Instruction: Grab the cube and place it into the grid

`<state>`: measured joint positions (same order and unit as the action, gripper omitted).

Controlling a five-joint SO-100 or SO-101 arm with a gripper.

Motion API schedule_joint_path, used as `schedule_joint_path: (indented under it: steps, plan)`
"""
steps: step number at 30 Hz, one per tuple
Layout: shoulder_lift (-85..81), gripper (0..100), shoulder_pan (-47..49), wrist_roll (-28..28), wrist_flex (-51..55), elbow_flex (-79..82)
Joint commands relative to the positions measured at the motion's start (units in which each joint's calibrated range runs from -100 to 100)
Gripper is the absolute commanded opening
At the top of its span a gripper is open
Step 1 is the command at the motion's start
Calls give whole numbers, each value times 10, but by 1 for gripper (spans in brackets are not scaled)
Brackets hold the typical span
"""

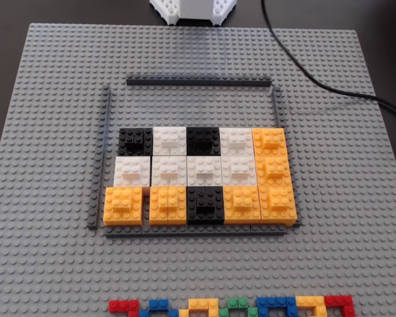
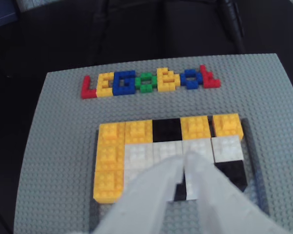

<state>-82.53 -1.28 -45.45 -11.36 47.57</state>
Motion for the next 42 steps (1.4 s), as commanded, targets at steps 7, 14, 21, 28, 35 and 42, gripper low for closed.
schedule_joint_path:
  steps: [7, 14, 21, 28, 35, 42]
  plan:
    - [-102, 0, 29, 13, -39, 189]
    - [-140, 0, 32, 19, -45, 280]
    - [-166, 0, 30, 21, -66, 377]
    - [-175, 0, 30, 13, -73, 440]
    - [-175, 0, 30, 10, -72, 484]
    - [-175, 0, 29, 16, -72, 523]
